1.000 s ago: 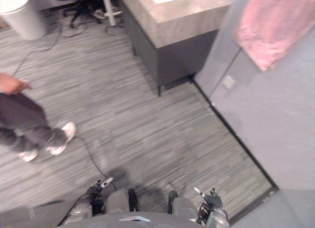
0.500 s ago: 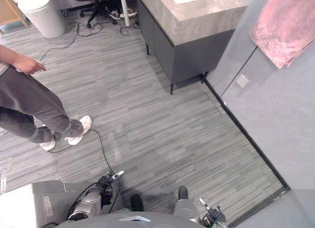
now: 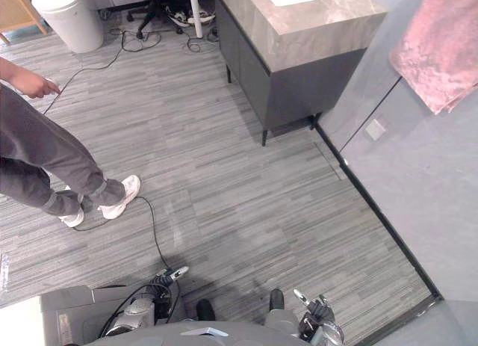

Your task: Organize washtable

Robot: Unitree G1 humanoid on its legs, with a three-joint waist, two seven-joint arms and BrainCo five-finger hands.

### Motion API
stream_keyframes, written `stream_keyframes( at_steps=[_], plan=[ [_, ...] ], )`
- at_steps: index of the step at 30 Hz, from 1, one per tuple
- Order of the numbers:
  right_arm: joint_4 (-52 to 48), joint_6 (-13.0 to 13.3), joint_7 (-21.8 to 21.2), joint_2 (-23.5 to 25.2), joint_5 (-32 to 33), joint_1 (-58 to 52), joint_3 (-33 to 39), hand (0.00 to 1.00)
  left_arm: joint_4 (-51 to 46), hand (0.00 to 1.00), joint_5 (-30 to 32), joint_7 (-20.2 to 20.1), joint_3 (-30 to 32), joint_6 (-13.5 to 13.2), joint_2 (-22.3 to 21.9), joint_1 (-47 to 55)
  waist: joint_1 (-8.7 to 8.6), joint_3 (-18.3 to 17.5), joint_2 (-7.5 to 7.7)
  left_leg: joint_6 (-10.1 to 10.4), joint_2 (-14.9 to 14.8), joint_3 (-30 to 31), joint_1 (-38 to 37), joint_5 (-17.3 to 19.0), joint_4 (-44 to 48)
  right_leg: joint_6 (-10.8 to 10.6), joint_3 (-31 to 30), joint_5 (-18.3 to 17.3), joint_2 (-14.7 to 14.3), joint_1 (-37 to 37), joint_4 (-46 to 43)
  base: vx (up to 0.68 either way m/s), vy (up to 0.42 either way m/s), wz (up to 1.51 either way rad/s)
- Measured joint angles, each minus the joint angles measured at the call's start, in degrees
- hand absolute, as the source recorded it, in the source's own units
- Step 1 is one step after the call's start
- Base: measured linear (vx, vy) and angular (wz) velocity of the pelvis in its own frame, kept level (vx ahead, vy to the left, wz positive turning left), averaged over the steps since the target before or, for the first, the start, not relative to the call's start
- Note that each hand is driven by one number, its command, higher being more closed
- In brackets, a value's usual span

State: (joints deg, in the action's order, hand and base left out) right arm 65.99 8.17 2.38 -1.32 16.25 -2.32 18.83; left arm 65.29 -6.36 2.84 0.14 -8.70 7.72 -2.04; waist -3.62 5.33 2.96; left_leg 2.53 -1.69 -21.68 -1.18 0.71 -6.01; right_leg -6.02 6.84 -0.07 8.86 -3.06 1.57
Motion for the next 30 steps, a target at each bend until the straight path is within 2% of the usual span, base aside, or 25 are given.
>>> stream_keyframes(
  at_steps=[2,4,6,7,8,9,10,11,12,13,14,15,16,17,18,19,20,21,23,24,25,26,28,29,30],
  plan=[
    [0.0,0.0,0.0,-0.2,0.1,0.5,0.2,0.0,-0.1,0.0,-0.2,0.0,0.1,-0.5,-0.4,0.0,0.81,0.0,0.03,-0.7,0.5,-0.1,0.4,0.6,0.0,-0.3,0.0,-0.4,0.6,-0.9,-0.4,0.01,0.067,-0.07],
    [-0.1,0.1,0.0,-0.7,0.9,1.0,2.3,0.0,-0.4,0.0,-1.7,0.0,0.2,-0.8,-1.0,0.1,1.04,-0.1,-0.03,-2.4,2.1,0.0,1.2,2.0,0.6,-1.6,0.4,-3.2,2.9,-3.2,-4.2,0.07,0.165,0.2],
    [-0.3,0.5,0.2,-2.0,3.2,0.0,6.2,0.0,-0.8,0.0,-2.4,0.0,0.1,-1.2,-2.1,0.4,0.16,0.0,-0.33,-4.3,4.8,0.8,3.0,5.9,5.3,-4.9,2.9,-6.4,7.5,-5.3,-13.6,0.12,0.264,0.86],
    [-0.4,0.5,0.2,-2.8,5.4,-0.6,7.0,0.0,-0.3,0.0,-3.9,1.0,2.1,-1.0,-5.4,-0.4,-0.16,0.9,-1.26,-4.8,5.1,3.7,3.3,8.8,7.8,-3.3,1.3,-6.5,8.8,-9.6,-25.9,0.05,0.266,1.02],
    [-0.8,0.5,0.2,-2.8,5.6,-1.3,7.1,0.0,-0.5,0.0,-4.3,0.9,2.0,-1.2,-6.7,-0.3,-0.72,0.9,-2.01,-5.3,4.9,5.3,3.1,9.3,8.5,-0.2,0.0,-5.0,8.8,-12.2,-32.5,-0.01,0.237,1.07],
    [-0.8,0.6,0.1,-1.2,6.8,-2.1,6.5,0.0,-0.6,0.0,-4.4,0.5,1.6,-1.5,-7.4,-0.3,-1.19,1.0,-2.41,-5.4,4.0,8.0,1.8,9.7,8.7,5.9,-1.7,-0.9,7.8,-15.2,-41.6,-0.04,0.108,1.13],
    [-1.1,1.1,-0.1,0.0,9.5,-3.3,6.8,0.0,-1.2,0.0,-4.4,-0.2,1.4,-1.7,-7.7,0.1,-1.95,1.5,-2.17,-5.8,2.2,10.4,-0.6,11.3,8.8,6.0,-5.7,-3.8,3.8,-20.5,-52.0,-0.07,0.013,0.89],
    [-1.4,1.3,-0.1,0.0,9.6,-3.2,6.3,0.0,-1.2,0.0,-4.4,-0.3,1.4,-1.6,-7.4,0.5,-1.92,1.9,-1.77,-5.6,1.6,10.6,-1.1,12.3,9.5,5.4,-7.1,-6.2,1.3,-22.4,-53.8,-0.18,-0.096,0.54],
    [-2.6,1.7,-0.2,0.2,9.7,-3.2,6.5,0.0,-1.1,0.0,-4.4,-0.5,1.9,-1.1,-6.4,0.5,-2.08,2.4,-1.46,-4.9,0.5,11.1,-1.5,14.2,11.0,3.8,-8.3,-9.5,-3.1,-25.8,-53.7,-0.26,-0.157,0.22],
    [-3.4,2.5,-0.1,0.3,9.7,-3.4,7.2,0.0,-1.2,0.0,-4.5,-0.6,2.3,-1.0,-5.4,0.0,-2.27,2.5,-1.46,-4.2,0.1,11.6,-1.8,16.0,11.7,2.9,-7.3,-10.6,-5.8,-29.1,-49.7,-0.29,-0.179,0.25],
    [-3.1,2.6,-0.1,0.1,9.7,-3.5,7.6,0.0,-1.2,0.0,-4.4,-0.6,2.3,-1.0,-5.1,-0.5,-2.43,2.9,-1.69,-4.5,0.0,12.2,-2.3,16.5,11.6,2.7,-6.2,-10.1,-6.8,-30.0,-45.6,-0.32,-0.178,0.41],
    [-2.6,2.4,0.0,-0.2,9.7,-3.0,8.4,0.0,-1.2,0.0,-4.4,-0.7,3.5,-1.0,-5.0,-2.1,-3.04,4.3,-2.15,-4.4,-0.1,13.1,-4.5,17.9,10.8,2.6,-3.5,-8.0,-7.6,-29.8,-33.5,-0.25,-0.131,0.48],
    [-2.4,2.4,0.0,-0.2,9.6,-3.2,9.1,0.0,-1.2,0.0,-4.4,-0.7,4.4,-1.0,-5.1,-2.7,-3.45,4.8,-2.36,-4.2,0.2,13.6,-5.8,18.4,9.9,2.8,-2.5,-6.4,-7.4,-29.6,-27.5,-0.12,-0.168,0.84],
    [-1.6,2.1,0.0,-0.5,9.6,-3.8,10.9,0.0,-1.1,0.0,-3.8,-1.0,5.1,-0.9,-5.4,-3.2,-4.62,5.7,-3.6,-4.7,0.0,16.2,-9.4,19.3,6.7,5.8,-1.6,1.1,-7.3,-28.5,-24.7,0.35,-0.195,0.72],
    [-1.9,1.8,0.0,-1.0,9.6,-3.8,12.6,0.0,-1.3,0.0,-3.2,-1.3,6.6,-0.9,-7.2,-3.2,-4.98,5.6,-8.2,-4.2,-2.5,17.0,-11.2,18.0,5.7,6.6,0.1,-5.1,-9.2,-29.0,-29.1,0.57,-0.236,0.61],
    [-2.3,1.6,-0.2,-0.9,9.5,-3.8,12.8,0.0,-1.6,0.0,-2.8,-1.6,7.4,-0.8,-7.4,-3.3,-5.17,6.0,-8.11,-2.7,-2.7,16.8,-11.1,17.1,7.6,7.4,-0.1,-7.2,-9.0,-29.3,-32.1,0.75,-0.298,0.34],
    [-2.4,1.0,-0.8,0.0,9.6,-3.8,13.6,0.0,-1.9,0.0,-1.7,-2.1,9.1,-0.4,-8.2,-3.0,-5.34,6.1,-7.92,-1.4,-3.0,17.4,-10.0,16.5,16.0,8.9,0.5,-11.1,-8.5,-27.3,-35.2,0.59,-0.319,0.35],
    [-3.3,0.5,-1.2,1.3,9.6,-4.2,15.5,0.0,-2.4,0.0,-1.6,-2.4,10.1,-0.3,-9.1,-2.4,-5.36,6.2,-7.96,2.4,-4.4,18.1,-4.6,14.5,33.1,9.6,1.1,-13.8,-8.8,-22.4,-34.5,0.51,-0.33,0.36],
    [-4.9,0.2,-1.3,1.8,9.6,-4.2,16.0,0.0,-3.9,0.0,-2.1,-2.9,12.4,-0.3,-10.5,-1.4,-4.73,6.2,-7.89,10.7,-6.0,21.3,5.7,7.1,62.3,10.5,1.5,-16.2,-10.1,-13.9,-31.7,0.23,-0.176,0.08],
    [-6.8,0.2,-1.3,1.7,9.6,-4.1,13.9,0.0,-5.8,0.0,-2.3,-3.4,13.7,-0.1,-11.1,-0.7,-3.27,6.9,-6.91,10.5,-6.1,20.6,10.6,5.1,74.5,11.8,-0.6,-17.1,-10.9,-8.7,-29.9,0.05,-0.053,-0.32],
    [-7.5,0.2,-1.3,1.5,9.6,-4.0,12.3,0.0,-6.6,0.0,-2.3,-3.5,14.0,-0.1,-11.1,-0.3,-2.51,7.3,-6.29,9.8,-6.1,19.7,12.8,5.2,78.4,12.3,-1.6,-17.4,-11.0,-6.0,-29.0,-0.04,-0.01,-0.49],
    [-8.4,0.4,-1.3,1.2,9.6,-3.6,9.9,0.0,-7.3,0.0,-2.3,-3.5,14.2,-0.1,-11.0,0.2,-1.79,7.8,-5.41,8.2,-6.5,18.5,16.4,6.1,81.4,12.5,-3.0,-17.5,-10.8,-2.0,-26.7,-0.14,0.032,-0.43],
    [-10.0,0.5,-1.1,0.5,9.3,-2.0,6.2,0.0,-10.1,0.0,-2.4,-3.2,14.8,-0.9,-10.1,0.1,1.06,8.4,-3.51,2.4,-10.0,11.3,25.3,9.2,76.9,12.5,-7.7,-17.5,-9.4,7.3,-19.7,-0.25,0.071,-0.65],
    [-10.0,0.5,-1.0,0.2,9.0,-1.4,5.4,0.0,-10.7,0.0,-2.5,-3.0,14.9,-1.3,-9.9,0.1,1.54,8.4,-3.43,1.7,-10.9,9.6,27.0,9.7,73.7,12.4,-8.0,-17.5,-8.7,9.5,-18.0,0.01,0.044,-0.92],
    [-11.2,0.6,-0.7,-0.4,9.0,-0.8,3.0,0.0,-11.4,0.0,-2.6,-2.5,14.9,-1.6,-9.3,0.2,2.44,8.2,-3.13,1.0,-11.6,5.7,29.3,10.0,60.7,11.4,-9.0,-18.0,-6.0,14.5,-14.5,0.28,0.016,-0.76]
  ],
)
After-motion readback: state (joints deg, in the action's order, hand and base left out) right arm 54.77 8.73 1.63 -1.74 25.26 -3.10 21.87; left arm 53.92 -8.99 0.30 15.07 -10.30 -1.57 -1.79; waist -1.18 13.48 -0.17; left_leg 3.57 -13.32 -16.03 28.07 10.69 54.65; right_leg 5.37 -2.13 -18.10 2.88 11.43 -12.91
